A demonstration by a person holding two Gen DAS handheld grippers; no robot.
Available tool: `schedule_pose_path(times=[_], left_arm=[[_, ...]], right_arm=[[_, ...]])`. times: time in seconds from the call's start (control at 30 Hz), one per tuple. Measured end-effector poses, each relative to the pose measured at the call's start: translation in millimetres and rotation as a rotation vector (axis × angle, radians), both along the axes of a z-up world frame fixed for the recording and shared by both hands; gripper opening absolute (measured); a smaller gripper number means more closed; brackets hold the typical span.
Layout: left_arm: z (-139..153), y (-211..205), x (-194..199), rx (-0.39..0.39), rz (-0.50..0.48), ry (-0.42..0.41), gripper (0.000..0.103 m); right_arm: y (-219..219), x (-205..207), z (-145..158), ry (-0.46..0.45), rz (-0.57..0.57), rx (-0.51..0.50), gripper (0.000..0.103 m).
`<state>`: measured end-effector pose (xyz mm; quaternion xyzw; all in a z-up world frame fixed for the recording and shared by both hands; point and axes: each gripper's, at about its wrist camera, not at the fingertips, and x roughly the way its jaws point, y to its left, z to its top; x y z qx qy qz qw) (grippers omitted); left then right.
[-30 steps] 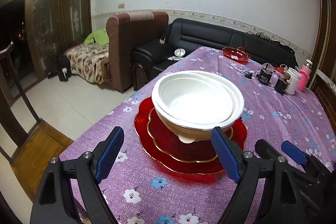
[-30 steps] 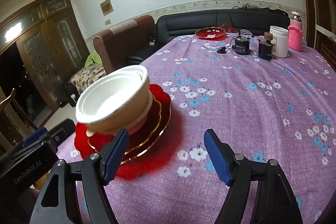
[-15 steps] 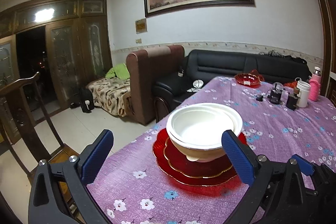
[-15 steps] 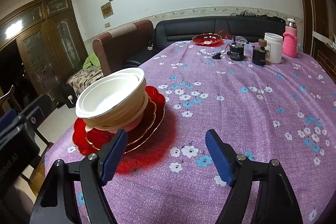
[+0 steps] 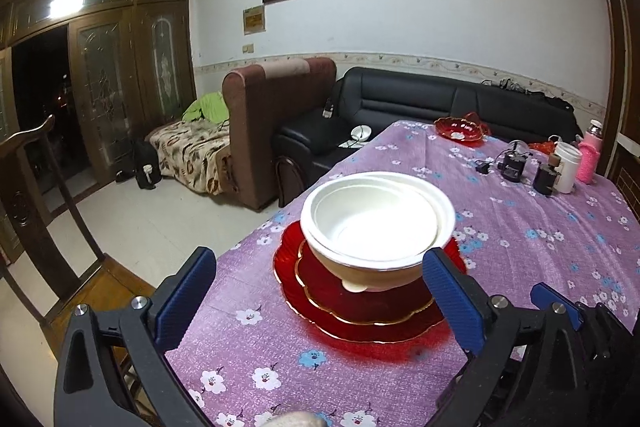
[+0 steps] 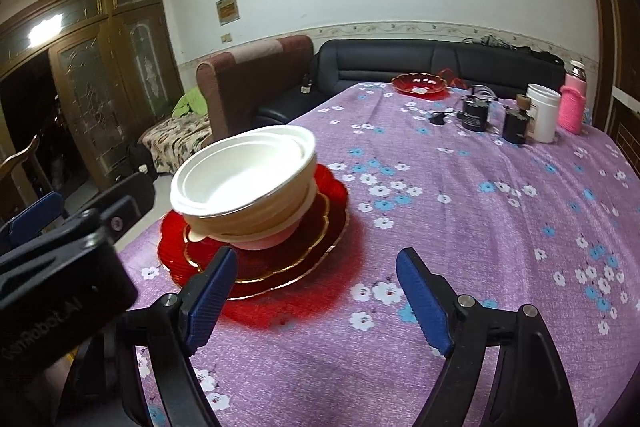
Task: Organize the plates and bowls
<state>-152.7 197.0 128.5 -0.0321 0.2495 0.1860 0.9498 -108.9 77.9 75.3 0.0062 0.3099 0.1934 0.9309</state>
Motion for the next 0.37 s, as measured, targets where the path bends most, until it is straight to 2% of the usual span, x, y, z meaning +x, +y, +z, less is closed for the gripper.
schedule_pose_path(times=[0.37], left_arm=[[-6.9,9.3,8.7,-0.014,0.020,0.022,0.103]], right_arm=[[16.9,15.6,0.9,0.031,0.019,-0.007,0.086]])
